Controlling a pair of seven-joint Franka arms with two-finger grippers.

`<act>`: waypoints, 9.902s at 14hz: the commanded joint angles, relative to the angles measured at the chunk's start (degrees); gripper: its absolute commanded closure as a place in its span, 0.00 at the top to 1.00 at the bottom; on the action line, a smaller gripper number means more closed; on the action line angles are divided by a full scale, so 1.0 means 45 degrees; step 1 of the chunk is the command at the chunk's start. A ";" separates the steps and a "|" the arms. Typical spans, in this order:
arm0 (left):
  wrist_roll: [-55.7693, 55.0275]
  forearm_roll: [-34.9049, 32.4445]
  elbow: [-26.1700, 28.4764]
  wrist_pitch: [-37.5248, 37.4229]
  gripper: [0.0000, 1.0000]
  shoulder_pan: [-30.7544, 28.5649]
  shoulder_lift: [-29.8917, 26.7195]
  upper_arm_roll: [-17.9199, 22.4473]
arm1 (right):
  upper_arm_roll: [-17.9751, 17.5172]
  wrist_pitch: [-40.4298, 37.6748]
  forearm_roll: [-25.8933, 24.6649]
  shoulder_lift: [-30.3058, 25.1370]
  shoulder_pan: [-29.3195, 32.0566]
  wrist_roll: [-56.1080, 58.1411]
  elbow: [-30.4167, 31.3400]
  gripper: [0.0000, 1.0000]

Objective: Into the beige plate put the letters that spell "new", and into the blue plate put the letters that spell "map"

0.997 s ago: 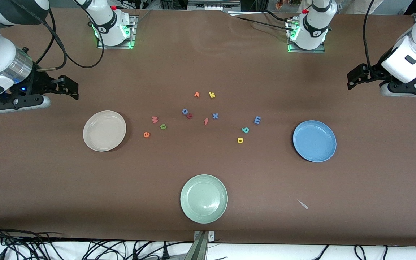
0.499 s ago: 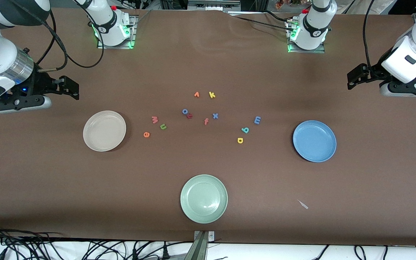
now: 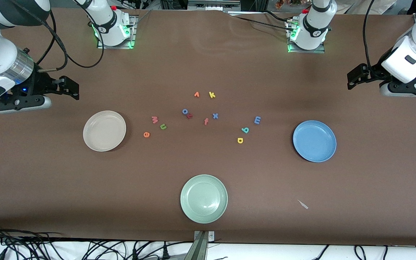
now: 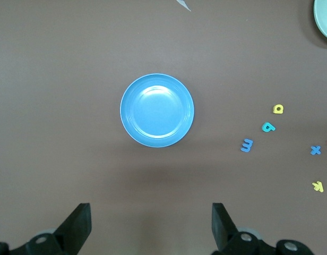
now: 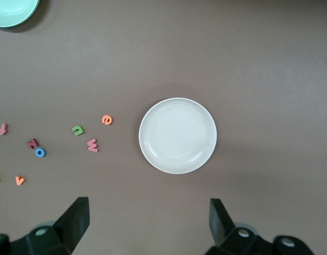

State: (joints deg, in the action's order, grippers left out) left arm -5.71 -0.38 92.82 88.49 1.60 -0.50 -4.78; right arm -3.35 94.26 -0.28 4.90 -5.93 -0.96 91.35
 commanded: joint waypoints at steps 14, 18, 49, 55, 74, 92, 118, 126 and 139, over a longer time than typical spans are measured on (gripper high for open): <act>0.0175 -0.0188 -0.0294 -0.0309 1.00 -0.0043 0.0072 -0.0090 | -0.0193 -0.0010 0.0063 -0.0171 0.0127 0.0271 0.0208 1.00; 0.0175 -0.0188 -0.0294 -0.0309 1.00 -0.0043 0.0072 -0.0109 | -0.0193 -0.0049 0.0063 -0.0190 0.0146 0.0349 0.0208 1.00; 0.0156 0.0669 -0.0701 -0.0075 1.00 0.1204 0.2526 -0.0382 | -0.0212 0.2272 0.0395 0.0608 -0.0847 -0.0840 0.1458 1.00; 0.0214 0.0691 -0.0903 0.1970 1.00 0.1793 0.4934 -0.1318 | -0.0212 0.4673 0.0356 0.2678 -0.1904 -0.1954 0.1536 1.00; -0.1153 -0.1769 0.5566 1.1390 0.87 0.3434 0.6654 -0.2121 | -0.0154 1.1883 -0.0796 0.6019 -0.3017 -0.4864 0.4524 1.00; 0.2435 -0.1985 0.3847 0.7289 0.01 0.0528 0.5247 -0.1750 | -0.0095 1.2315 -0.0796 0.5689 -0.3057 -0.4787 0.5637 0.41; 0.1621 -0.2827 0.1661 0.6489 1.00 -0.1000 0.5326 -0.2590 | 0.4788 1.1201 -0.0465 0.2505 -0.2920 0.4178 0.8607 0.14; 0.1621 -0.2786 0.1425 0.6234 1.00 -0.0981 0.5404 -0.2590 | 0.4729 1.1475 -0.0054 0.2798 -0.2940 0.4100 0.8568 0.43; -0.1049 -0.1712 0.0468 0.6293 1.00 0.0599 0.6322 -0.2570 | 0.3811 0.8412 0.0278 0.2778 -0.3232 0.2732 0.5915 0.82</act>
State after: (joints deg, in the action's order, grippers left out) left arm -5.25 -9.30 98.32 117.85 1.04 25.85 -16.65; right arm 13.86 136.58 0.10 18.08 -19.95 11.84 120.73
